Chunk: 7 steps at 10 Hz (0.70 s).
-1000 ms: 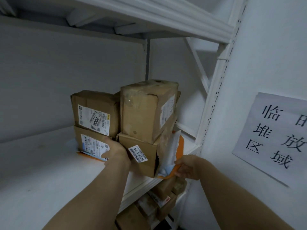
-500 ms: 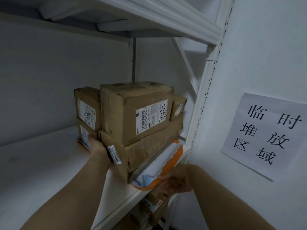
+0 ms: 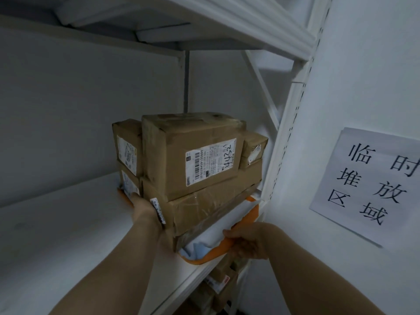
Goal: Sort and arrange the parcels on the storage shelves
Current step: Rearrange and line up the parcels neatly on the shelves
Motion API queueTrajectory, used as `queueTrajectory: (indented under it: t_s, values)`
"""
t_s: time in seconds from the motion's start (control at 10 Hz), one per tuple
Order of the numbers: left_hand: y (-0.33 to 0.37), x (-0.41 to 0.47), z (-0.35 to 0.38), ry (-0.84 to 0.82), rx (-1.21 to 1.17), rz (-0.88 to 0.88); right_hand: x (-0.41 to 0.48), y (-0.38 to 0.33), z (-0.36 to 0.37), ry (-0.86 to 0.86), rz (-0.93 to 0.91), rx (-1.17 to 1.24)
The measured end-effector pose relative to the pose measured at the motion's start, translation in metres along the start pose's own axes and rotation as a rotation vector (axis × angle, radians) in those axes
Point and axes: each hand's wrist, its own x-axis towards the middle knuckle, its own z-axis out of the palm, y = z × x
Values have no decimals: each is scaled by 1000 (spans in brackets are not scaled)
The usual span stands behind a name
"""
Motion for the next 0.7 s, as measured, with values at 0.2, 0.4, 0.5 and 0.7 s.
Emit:
queueTrajectory:
  t_s: [0.2,0.4,0.5,0.7]
  values:
    - [6,8,9,-88,-20,-26,5,-3,3,41,21,-34]
    - [-6,-24,11,-150,4,10,11,3,10,72,-25,-14]
    - [-11,-57,12,-143,6,47,0,4,17,110,-56,-105]
    - [-29,-112,-4,-8,62,19,-12,26,21,105,-166,-218]
